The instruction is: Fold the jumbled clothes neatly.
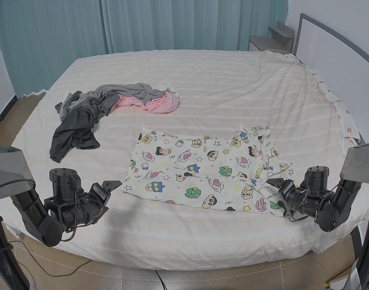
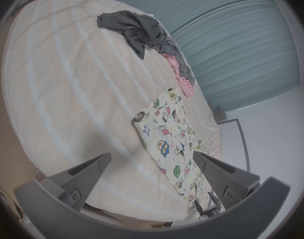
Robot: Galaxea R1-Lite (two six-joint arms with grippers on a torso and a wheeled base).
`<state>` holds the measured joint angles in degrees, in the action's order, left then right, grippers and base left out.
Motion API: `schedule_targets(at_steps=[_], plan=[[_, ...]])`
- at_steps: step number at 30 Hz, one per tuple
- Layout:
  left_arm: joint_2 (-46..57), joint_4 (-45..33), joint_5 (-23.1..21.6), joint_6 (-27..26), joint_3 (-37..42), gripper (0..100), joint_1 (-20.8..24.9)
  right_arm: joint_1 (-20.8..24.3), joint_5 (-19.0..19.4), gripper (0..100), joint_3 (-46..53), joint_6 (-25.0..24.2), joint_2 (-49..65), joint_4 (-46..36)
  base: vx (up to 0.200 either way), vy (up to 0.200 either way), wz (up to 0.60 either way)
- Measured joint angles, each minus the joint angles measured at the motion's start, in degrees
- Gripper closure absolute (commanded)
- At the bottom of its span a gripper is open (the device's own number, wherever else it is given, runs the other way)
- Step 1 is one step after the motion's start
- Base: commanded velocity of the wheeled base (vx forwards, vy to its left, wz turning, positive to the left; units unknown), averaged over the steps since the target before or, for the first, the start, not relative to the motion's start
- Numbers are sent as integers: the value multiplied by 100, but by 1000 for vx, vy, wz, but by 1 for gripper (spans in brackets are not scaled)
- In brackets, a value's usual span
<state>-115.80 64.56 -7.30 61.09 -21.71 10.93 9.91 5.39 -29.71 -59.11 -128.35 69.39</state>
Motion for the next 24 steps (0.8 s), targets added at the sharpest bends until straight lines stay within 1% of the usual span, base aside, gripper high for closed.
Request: schedule_targets(at_steps=[12,19,24], plan=[[-121,22,-17,24,116,0,-27,-151,-219,0,-599,-1,-323,2,0,0,0],[-151,22,-9,24,138,0,-30,-200,-206,0,-441,2,-39,-4,0,0,0],[-178,20,-6,24,140,0,-22,-101,-191,0,-322,2,123,-4,0,0,0]])
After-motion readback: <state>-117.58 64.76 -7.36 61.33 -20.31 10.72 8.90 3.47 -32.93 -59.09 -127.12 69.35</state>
